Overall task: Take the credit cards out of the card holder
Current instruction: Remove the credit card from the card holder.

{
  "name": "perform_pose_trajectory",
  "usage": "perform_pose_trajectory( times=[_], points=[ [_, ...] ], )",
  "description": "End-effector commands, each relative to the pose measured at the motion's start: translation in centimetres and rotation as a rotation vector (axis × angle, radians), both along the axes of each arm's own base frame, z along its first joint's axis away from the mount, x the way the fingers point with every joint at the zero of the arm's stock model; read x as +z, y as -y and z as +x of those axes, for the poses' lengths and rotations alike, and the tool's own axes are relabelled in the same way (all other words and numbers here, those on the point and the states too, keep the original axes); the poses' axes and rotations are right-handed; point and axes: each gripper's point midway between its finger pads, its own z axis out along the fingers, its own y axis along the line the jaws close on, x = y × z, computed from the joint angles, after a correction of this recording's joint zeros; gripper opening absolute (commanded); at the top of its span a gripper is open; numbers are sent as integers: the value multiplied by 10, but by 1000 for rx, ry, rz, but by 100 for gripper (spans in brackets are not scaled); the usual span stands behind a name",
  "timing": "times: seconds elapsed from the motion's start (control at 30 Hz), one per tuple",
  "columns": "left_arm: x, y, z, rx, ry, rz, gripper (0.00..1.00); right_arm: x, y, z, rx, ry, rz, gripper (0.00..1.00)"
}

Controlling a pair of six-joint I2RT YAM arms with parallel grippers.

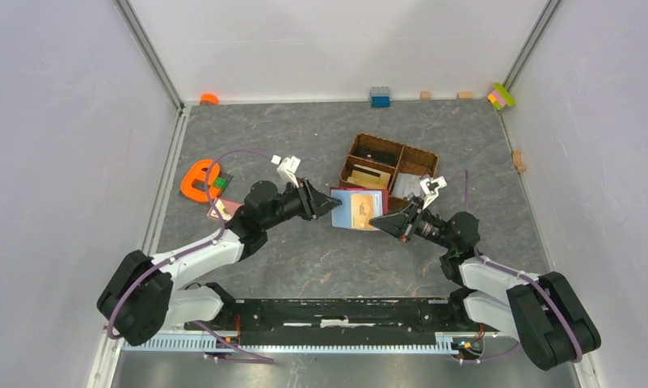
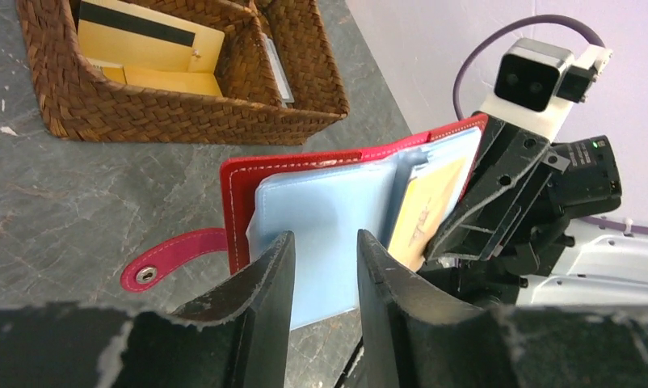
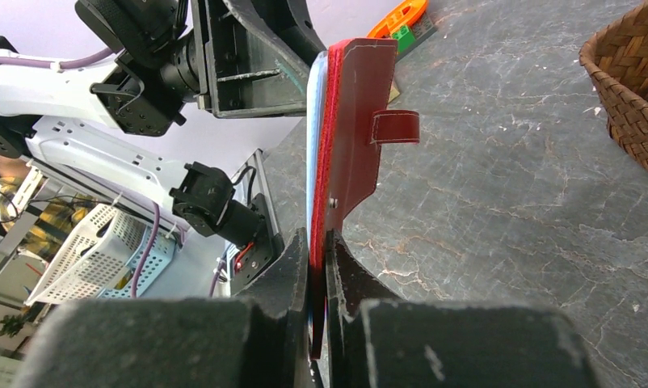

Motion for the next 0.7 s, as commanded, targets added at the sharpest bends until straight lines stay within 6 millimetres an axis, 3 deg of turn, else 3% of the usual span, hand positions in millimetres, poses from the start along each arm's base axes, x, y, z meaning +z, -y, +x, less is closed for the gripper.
perform_pose_trajectory(
  times=[0.0,0.2,0.47,0.67],
  points=[
    [15,10,12,0,103,10,41,10,1,3,-23,71,7,0],
    [21,21,-11,-113,166,-31,41,15,2,1,-23,84,19,0],
    [15,26,-18,-132,173,-74,42,12,4,4,-48,92,3,0],
    [20,37,-29,-211,169,-122,34,14,3,2,-36,93,12,0]
  ],
)
